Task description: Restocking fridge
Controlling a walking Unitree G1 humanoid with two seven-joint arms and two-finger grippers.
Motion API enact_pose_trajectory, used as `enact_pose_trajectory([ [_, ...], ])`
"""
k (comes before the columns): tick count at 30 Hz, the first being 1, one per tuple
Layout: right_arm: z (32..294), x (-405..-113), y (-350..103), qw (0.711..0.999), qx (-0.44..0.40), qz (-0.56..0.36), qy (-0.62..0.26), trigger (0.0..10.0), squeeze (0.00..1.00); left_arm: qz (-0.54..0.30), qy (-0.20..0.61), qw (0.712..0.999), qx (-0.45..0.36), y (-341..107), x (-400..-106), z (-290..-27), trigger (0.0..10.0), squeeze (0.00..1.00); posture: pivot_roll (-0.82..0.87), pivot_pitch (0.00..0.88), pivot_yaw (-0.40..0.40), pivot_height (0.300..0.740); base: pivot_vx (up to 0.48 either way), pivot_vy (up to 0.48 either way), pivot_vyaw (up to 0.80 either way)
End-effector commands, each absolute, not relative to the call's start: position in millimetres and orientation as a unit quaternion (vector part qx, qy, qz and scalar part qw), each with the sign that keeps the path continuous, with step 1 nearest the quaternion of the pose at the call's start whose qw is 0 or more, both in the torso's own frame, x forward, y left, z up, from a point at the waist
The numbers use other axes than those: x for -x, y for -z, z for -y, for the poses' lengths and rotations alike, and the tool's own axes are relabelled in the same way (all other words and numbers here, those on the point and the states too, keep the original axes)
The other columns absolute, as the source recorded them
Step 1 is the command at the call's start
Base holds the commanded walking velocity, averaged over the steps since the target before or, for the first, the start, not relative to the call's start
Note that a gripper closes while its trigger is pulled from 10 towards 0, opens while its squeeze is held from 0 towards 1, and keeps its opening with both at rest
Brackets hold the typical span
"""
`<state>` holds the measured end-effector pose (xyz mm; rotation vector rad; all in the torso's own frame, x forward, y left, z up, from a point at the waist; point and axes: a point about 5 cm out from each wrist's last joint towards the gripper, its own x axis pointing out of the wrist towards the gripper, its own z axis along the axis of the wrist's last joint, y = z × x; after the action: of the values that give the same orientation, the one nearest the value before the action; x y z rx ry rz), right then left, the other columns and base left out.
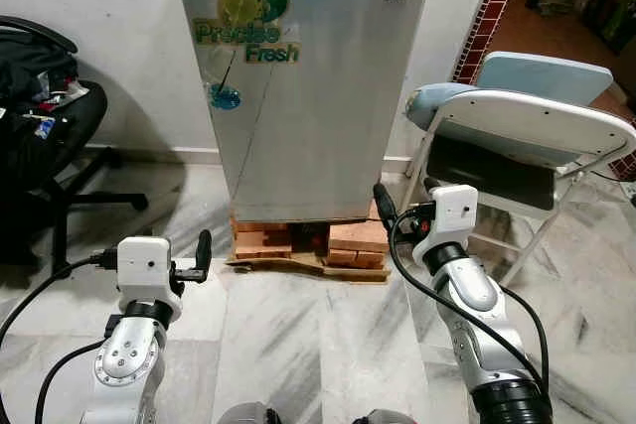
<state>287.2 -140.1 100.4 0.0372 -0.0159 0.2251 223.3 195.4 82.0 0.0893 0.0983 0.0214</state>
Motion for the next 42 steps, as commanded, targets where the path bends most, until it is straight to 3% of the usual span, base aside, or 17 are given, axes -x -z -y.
enact_pose_trajectory([
  [1,141,-287,-102,0.993,-0.018,0.008,-0.112,10.0,0.00,-0.053,-0.015,0.997,-0.049,-81,-221,-198,10.0,0.00,0.00,0.000,0.000,0.740,0.000,0.000,0.00],
  [10,141,-287,-101,0.994,-0.026,0.001,-0.108,10.0,0.00,-0.053,-0.014,0.997,-0.050,-80,-222,-198,10.0,0.00,0.00,0.000,0.000,0.740,0.000,0.000,0.00],
  [11,142,-289,-95,0.995,-0.011,-0.003,-0.098,10.0,0.00,-0.048,-0.005,0.998,-0.045,-80,-226,-195,10.0,0.00,-0.01,0.072,0.019,0.740,0.000,0.000,0.00],
  [42,143,-294,-84,0.997,-0.010,-0.015,-0.082,10.0,0.00,-0.046,0.015,0.998,-0.041,-77,-234,-191,10.0,0.00,-0.01,0.073,0.022,0.740,0.000,0.009,0.00],
])
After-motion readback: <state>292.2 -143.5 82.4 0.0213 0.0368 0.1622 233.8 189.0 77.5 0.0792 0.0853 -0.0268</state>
